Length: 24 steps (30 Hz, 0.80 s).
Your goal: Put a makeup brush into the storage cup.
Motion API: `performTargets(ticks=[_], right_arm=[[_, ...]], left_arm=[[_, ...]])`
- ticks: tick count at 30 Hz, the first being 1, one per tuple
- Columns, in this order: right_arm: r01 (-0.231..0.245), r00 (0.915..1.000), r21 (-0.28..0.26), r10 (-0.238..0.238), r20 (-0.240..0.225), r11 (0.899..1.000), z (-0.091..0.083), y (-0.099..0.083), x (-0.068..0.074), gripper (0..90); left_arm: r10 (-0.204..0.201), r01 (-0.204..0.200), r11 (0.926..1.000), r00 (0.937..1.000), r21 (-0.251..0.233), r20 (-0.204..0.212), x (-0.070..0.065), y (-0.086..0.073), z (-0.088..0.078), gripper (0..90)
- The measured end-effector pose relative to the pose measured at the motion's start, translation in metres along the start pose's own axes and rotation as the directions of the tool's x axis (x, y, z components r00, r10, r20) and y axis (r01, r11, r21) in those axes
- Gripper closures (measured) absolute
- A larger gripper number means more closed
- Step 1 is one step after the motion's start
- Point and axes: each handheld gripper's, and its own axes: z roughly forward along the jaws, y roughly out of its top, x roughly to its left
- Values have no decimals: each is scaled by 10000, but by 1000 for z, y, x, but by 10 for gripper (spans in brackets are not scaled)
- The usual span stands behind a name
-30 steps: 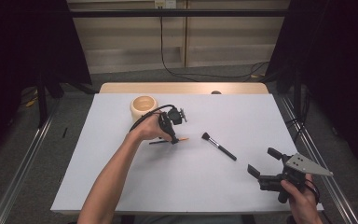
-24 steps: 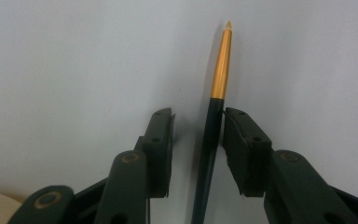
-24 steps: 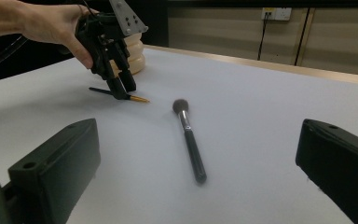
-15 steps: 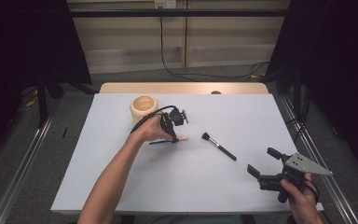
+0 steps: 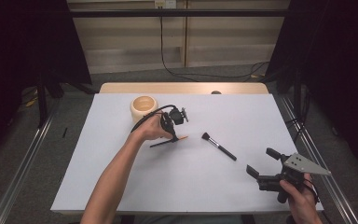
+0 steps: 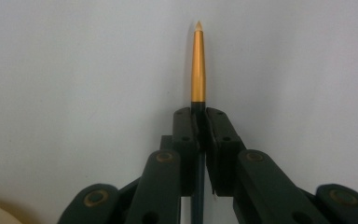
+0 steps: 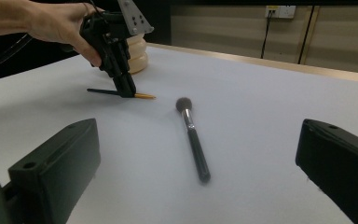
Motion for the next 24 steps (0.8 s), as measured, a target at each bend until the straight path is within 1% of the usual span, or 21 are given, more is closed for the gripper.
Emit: performTargets(ticks=[3, 4, 8, 10, 11, 12, 13, 14, 15, 16, 17, 18, 19, 21, 23, 24], right_arm=[[20, 10000, -11, -20, -2, 10000, 0, 0, 0, 0], [-29, 10000, -47, 29, 28, 10000, -1, 0, -1, 0], [5, 10000, -17, -5, 70, 10000, -2, 0, -1, 0], [56, 10000, -7, -56, 44, 10000, -2, 0, -1, 0], [50, 10000, -2, -50, 50, 10000, -2, 0, -1, 0], [8, 10000, 0, -8, 50, 10000, -2, 0, -1, 0], [0, 10000, -10, 0, 75, 10000, -2, 0, -2, 0], [0, 10000, -10, 0, 75, 10000, -2, 0, -2, 0], [-21, 10000, -21, 22, 84, 10000, -2, 0, -2, 0], [-21, 10000, -21, 22, 84, 10000, -2, 0, -2, 0], [-19, 10000, -23, 19, 78, 10000, -2, 0, -2, 0], [-15, 10000, 9, 15, 27, 10000, -2, 0, -1, 0], [-15, 10000, 9, 15, 27, 10000, -2, 0, -1, 0], [33, 10000, 4, -33, -8, 10000, -1, 0, -1, 0], [12, 10000, 12, -12, -5, 10000, -2, 0, -1, 0], [10, 10000, 1, -10, 3, 10000, -2, 0, -1, 0]], left_arm=[[94, -93, 9999, 10000, 92, -25, 0, 1, 0, 836], [-15, 15, 10000, 10000, 39, 1, 0, 1, 0, 837], [91, -91, 10000, 10000, -17, -12, -1, 0, 0, 837], [185, -185, 9998, 9998, -15, 49, 1, -1, -1, 837], [68, -66, 9999, 9999, -99, 118, 2, -1, -1, 837], [92, -91, 9999, 9998, -42, 180, 3, -1, -1, 837], [-162, 168, 9996, 9995, -216, 269, 4, -2, -1, 837], [-162, 168, 9996, 9995, -216, 269, 4, -2, -1, 837], [-90, 93, 9999, 9994, -105, 348, 6, -2, -2, 837], [-248, 257, 9995, 9989, -208, 396, 6, -3, -1, 837], [-234, 242, 9995, 9988, -195, 424, 6, -3, -2, 837], [-382, 396, 9988, 9982, -291, 452, 6, -4, -1, 837], [-275, 285, 9994, 9986, -209, 446, 7, -3, -2, 837], [-225, 232, 9996, 9989, -158, 411, 7, -3, -2, 837], [-549, 564, 9978, 9975, -339, 439, 6, -4, -2, 837], [-416, 427, 9988, 9982, -252, 433, 7, -5, -3, 837]])
